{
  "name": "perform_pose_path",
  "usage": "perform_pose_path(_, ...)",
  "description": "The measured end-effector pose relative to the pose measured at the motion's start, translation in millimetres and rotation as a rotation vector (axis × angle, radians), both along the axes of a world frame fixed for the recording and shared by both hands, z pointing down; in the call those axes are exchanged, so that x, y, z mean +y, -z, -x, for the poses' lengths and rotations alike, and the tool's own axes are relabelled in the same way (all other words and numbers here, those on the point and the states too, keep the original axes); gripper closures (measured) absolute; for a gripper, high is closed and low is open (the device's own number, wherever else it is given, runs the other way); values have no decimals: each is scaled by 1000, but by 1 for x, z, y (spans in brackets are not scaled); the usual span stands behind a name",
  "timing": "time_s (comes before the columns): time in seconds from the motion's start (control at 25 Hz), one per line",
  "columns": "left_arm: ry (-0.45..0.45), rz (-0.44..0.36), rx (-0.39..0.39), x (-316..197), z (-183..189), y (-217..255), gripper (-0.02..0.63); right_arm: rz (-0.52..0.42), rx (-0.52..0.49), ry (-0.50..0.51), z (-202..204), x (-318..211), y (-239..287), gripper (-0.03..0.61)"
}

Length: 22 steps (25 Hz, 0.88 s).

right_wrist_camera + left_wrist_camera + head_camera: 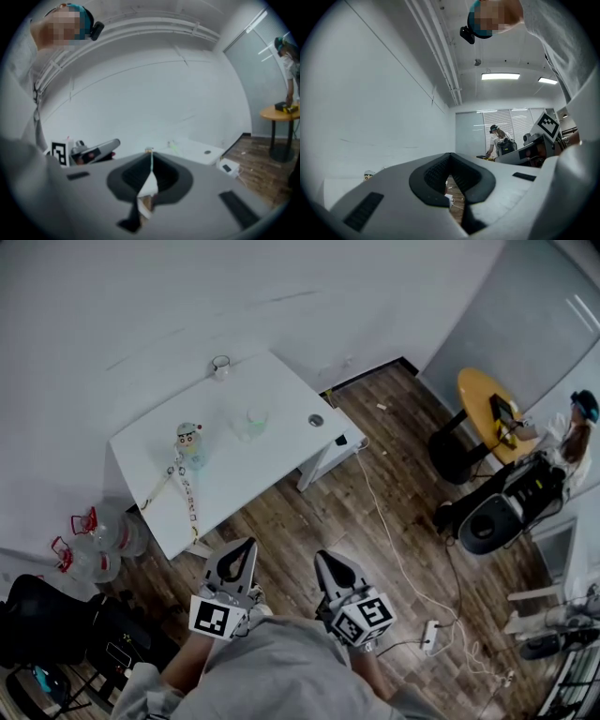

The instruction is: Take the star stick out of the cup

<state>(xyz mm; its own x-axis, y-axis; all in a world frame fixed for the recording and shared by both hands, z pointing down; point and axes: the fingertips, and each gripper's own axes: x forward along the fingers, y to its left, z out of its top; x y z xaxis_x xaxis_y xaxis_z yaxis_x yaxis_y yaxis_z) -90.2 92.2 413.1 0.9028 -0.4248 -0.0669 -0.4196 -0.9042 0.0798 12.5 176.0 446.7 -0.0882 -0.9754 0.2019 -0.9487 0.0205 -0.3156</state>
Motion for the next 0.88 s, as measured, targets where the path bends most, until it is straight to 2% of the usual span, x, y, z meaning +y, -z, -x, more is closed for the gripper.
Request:
perform_pose_path(0.48,37,14,-12,-42,10,-7,584,7,23,39,5,-47,-4,541)
perform_pose_path(0.88,84,35,-33,-67,3,-18,584,42,54,95,-14,-81,-13,541)
